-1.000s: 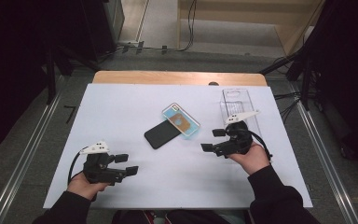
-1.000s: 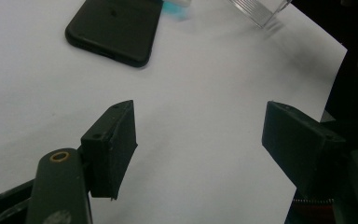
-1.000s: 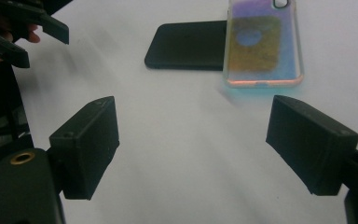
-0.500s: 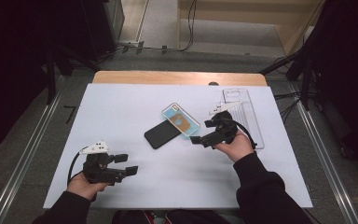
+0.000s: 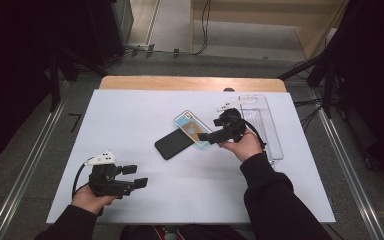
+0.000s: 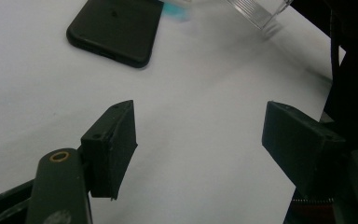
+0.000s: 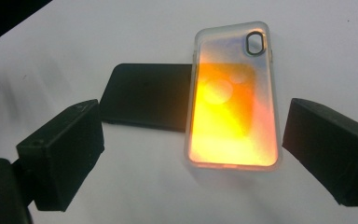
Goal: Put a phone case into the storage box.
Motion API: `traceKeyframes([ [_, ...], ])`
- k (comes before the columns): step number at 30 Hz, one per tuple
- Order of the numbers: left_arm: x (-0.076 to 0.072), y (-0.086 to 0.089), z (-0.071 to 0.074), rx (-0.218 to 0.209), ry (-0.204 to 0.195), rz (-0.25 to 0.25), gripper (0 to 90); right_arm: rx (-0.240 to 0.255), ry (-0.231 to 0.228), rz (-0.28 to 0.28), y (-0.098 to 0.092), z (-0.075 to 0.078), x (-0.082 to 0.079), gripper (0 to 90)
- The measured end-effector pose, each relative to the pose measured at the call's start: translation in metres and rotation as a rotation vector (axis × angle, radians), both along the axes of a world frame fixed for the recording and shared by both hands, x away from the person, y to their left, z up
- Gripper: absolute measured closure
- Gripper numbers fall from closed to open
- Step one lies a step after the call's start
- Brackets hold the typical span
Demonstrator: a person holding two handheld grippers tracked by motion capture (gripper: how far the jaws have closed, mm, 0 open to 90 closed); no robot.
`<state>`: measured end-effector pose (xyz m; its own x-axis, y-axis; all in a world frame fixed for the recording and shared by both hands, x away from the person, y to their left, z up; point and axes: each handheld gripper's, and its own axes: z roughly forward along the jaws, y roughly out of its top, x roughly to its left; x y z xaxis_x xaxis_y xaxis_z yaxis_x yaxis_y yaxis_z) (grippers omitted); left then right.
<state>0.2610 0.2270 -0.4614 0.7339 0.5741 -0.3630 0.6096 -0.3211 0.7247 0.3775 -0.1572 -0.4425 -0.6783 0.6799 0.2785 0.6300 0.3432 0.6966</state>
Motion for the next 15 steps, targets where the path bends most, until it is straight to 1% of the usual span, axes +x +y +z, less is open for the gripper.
traceKeyframes([
  [6, 0.000, 0.000, 0.000, -0.001, 0.000, -0.001, 26.2, -0.017, 0.003, -0.020, 0.005, -0.002, 0.014, 3.7],
  [9, 0.000, 0.000, 0.000, -0.001, 0.000, -0.002, 26.2, -0.014, 0.000, -0.023, 0.010, -0.004, 0.020, 3.7],
  [12, 0.000, 0.000, 0.000, -0.004, 0.000, -0.003, 26.2, -0.009, -0.017, -0.015, 0.015, -0.006, 0.027, 3.8],
  [14, 0.000, 0.000, 0.000, -0.005, 0.001, -0.003, 26.2, -0.020, -0.037, -0.001, 0.018, -0.007, 0.031, 3.9],
  [15, 0.000, 0.000, 0.000, -0.004, 0.000, -0.004, 26.2, -0.024, -0.037, -0.002, 0.019, -0.008, 0.033, 3.9],
])
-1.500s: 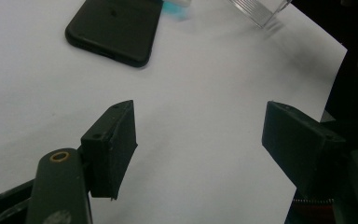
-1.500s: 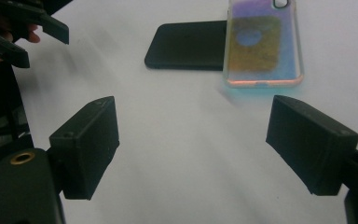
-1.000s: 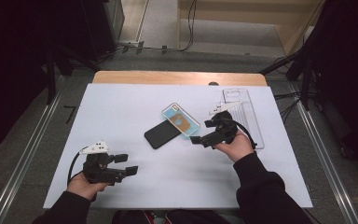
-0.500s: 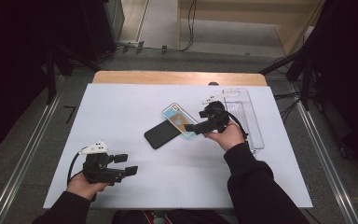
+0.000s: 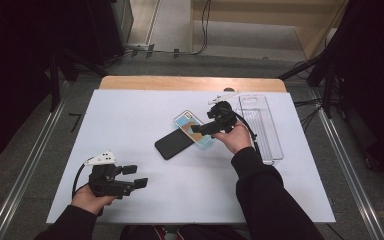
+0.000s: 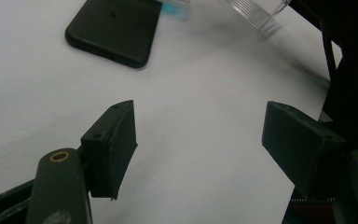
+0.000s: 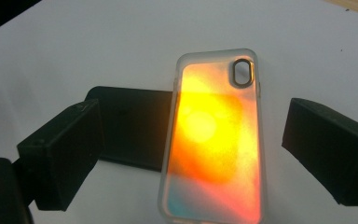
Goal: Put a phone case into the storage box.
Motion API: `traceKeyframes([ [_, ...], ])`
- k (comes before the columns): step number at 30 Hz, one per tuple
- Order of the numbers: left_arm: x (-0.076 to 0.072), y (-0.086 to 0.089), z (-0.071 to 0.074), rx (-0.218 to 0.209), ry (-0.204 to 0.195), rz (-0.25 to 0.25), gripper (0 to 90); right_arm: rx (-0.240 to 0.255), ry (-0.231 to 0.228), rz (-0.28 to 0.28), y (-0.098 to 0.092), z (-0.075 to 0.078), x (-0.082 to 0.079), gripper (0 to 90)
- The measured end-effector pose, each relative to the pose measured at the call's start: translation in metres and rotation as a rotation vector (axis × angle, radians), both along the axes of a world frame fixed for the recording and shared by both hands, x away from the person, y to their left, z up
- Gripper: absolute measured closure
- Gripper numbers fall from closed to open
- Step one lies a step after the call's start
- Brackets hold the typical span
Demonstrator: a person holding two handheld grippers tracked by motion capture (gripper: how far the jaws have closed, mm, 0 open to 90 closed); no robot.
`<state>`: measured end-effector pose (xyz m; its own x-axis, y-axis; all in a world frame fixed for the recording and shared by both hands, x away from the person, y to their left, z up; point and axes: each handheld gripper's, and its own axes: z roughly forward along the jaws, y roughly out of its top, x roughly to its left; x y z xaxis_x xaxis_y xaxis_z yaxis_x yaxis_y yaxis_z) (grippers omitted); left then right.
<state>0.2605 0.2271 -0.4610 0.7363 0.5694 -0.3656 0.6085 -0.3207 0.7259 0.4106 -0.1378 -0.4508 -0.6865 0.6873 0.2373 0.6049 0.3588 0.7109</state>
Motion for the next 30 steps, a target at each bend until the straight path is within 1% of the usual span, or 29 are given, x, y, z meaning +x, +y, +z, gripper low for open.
traceKeyframes([
  [2, 0.000, 0.000, 0.000, 0.000, 0.000, -0.001, 26.2, 0.015, 0.001, -0.003, 0.002, -0.002, 0.004, 3.9],
  [6, 0.000, 0.000, 0.000, -0.001, 0.001, -0.003, 26.2, 0.016, 0.010, -0.020, 0.007, -0.008, 0.011, 3.9],
  [8, 0.000, 0.000, 0.000, 0.000, 0.000, -0.003, 26.2, 0.014, 0.013, -0.018, 0.009, -0.010, 0.014, 3.9],
  [10, 0.000, 0.000, 0.000, 0.000, 0.001, -0.002, 26.2, 0.022, -0.001, -0.002, 0.011, -0.012, 0.017, 3.8],
  [12, 0.000, 0.001, 0.000, -0.003, 0.000, -0.001, 26.2, 0.001, -0.010, -0.010, 0.014, -0.013, 0.018, 3.8],
  [14, 0.000, 0.001, 0.001, -0.004, 0.001, -0.001, 26.2, 0.002, 0.003, -0.011, 0.015, -0.016, 0.019, 3.8],
  [17, 0.000, 0.001, 0.001, -0.003, 0.001, -0.001, 26.2, -0.012, 0.009, -0.008, 0.016, -0.020, 0.020, 3.8],
  [19, 0.000, 0.001, 0.001, -0.004, -0.001, -0.002, 26.2, -0.013, 0.023, -0.004, 0.016, -0.022, 0.020, 3.9],
  [22, 0.000, 0.000, 0.000, -0.004, 0.001, -0.001, 26.2, -0.026, 0.018, -0.021, 0.018, -0.024, 0.021, 3.9],
  [24, 0.000, 0.001, 0.001, -0.004, 0.000, -0.001, 26.2, -0.022, 0.018, -0.023, 0.018, -0.026, 0.020, 3.9],
  [28, 0.000, 0.001, 0.001, -0.003, -0.002, -0.001, 26.2, -0.059, 0.000, -0.030, 0.021, -0.028, 0.019, 4.9],
  [30, 0.000, 0.001, 0.001, -0.003, -0.002, -0.002, 26.2, -0.062, -0.009, -0.032, 0.022, -0.030, 0.019, 4.9],
])
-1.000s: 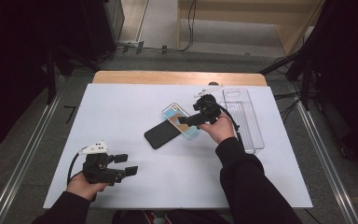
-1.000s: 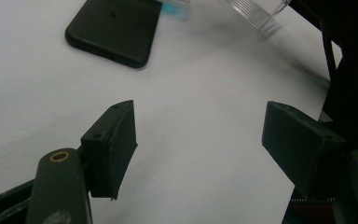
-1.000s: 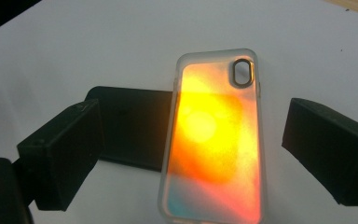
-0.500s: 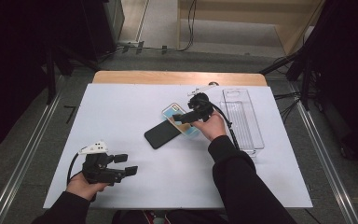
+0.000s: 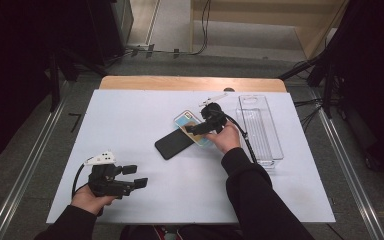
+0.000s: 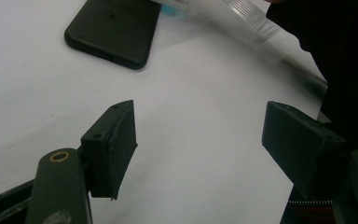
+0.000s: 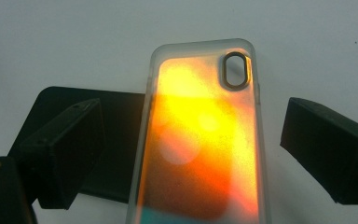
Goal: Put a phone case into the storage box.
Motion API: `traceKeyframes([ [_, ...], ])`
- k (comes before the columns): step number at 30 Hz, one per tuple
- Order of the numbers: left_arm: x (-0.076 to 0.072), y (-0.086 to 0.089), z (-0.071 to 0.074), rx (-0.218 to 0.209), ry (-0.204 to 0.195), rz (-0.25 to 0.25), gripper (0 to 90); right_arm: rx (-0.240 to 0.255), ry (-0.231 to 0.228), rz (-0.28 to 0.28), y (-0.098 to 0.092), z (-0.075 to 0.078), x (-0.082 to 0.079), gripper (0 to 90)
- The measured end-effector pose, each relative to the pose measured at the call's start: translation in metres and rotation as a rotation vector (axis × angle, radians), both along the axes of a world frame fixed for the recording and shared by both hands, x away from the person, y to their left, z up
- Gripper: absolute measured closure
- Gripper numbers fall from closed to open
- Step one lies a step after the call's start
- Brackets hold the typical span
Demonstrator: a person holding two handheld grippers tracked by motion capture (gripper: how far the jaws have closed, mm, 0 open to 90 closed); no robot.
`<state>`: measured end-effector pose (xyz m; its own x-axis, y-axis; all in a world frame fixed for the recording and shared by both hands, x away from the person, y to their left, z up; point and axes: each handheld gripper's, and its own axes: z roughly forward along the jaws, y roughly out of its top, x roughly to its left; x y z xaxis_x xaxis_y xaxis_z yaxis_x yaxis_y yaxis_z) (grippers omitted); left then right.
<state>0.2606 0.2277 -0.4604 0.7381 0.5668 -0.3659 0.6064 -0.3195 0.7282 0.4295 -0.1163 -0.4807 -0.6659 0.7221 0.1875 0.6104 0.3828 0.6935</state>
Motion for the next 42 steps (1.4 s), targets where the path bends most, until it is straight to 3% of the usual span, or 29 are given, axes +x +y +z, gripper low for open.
traceKeyframes([
  [27, 0.000, 0.000, 0.000, 0.000, 0.002, -0.001, 26.2, -0.086, 0.001, -0.004, 0.013, -0.026, -0.004, 6.6],
  [29, 0.000, 0.000, 0.000, 0.001, 0.002, -0.001, 26.2, -0.102, -0.014, -0.015, 0.013, -0.026, -0.004, 12.4],
  [32, 0.000, 0.000, 0.000, 0.001, 0.001, -0.001, 26.2, -0.092, -0.012, -0.019, 0.012, -0.027, -0.005, 14.3],
  [42, 0.000, 0.000, 0.000, 0.002, 0.000, 0.002, 26.2, -0.118, -0.023, -0.027, 0.010, -0.024, -0.005, 14.8],
])
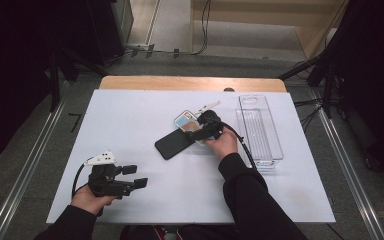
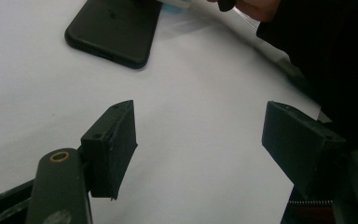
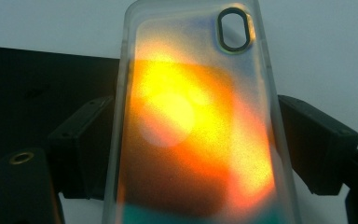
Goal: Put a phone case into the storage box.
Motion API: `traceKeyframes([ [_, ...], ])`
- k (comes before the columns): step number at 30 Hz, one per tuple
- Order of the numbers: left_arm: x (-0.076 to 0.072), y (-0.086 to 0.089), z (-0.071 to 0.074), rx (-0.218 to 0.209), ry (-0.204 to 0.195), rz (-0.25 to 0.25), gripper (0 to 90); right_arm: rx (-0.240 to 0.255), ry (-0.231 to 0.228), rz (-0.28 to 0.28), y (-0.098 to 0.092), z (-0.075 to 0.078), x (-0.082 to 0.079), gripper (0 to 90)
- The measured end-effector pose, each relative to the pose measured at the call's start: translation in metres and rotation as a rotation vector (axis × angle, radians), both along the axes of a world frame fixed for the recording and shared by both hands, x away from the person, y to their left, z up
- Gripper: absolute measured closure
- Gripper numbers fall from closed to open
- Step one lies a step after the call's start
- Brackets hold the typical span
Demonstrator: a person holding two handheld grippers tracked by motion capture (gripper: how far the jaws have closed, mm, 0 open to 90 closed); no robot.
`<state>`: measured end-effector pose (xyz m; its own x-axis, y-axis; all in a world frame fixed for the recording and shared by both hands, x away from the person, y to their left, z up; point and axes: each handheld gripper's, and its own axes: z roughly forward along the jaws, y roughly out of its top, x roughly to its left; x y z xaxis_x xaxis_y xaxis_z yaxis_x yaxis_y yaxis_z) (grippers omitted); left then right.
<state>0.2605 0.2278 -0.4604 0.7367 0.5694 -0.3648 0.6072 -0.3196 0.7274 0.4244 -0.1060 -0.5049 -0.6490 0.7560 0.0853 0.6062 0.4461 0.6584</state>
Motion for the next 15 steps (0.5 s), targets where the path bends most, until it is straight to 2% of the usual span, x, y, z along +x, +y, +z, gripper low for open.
traceKeyframes([
  [4, 0.000, 0.000, 0.000, -0.003, 0.003, 0.000, 26.2, -0.005, -0.006, 0.006, -0.003, 0.006, -0.001, 14.9],
  [9, 0.000, 0.000, 0.000, -0.002, 0.008, 0.004, 26.2, 0.046, 0.005, 0.005, -0.008, 0.018, -0.005, 15.0],
  [11, 0.000, 0.000, 0.001, -0.008, 0.021, 0.006, 26.3, 0.050, 0.005, 0.008, -0.009, 0.024, -0.007, 15.0],
  [15, 0.000, -0.001, 0.001, -0.006, 0.017, 0.010, 26.3, 0.083, 0.018, 0.014, -0.013, 0.035, -0.014, 15.0],
])
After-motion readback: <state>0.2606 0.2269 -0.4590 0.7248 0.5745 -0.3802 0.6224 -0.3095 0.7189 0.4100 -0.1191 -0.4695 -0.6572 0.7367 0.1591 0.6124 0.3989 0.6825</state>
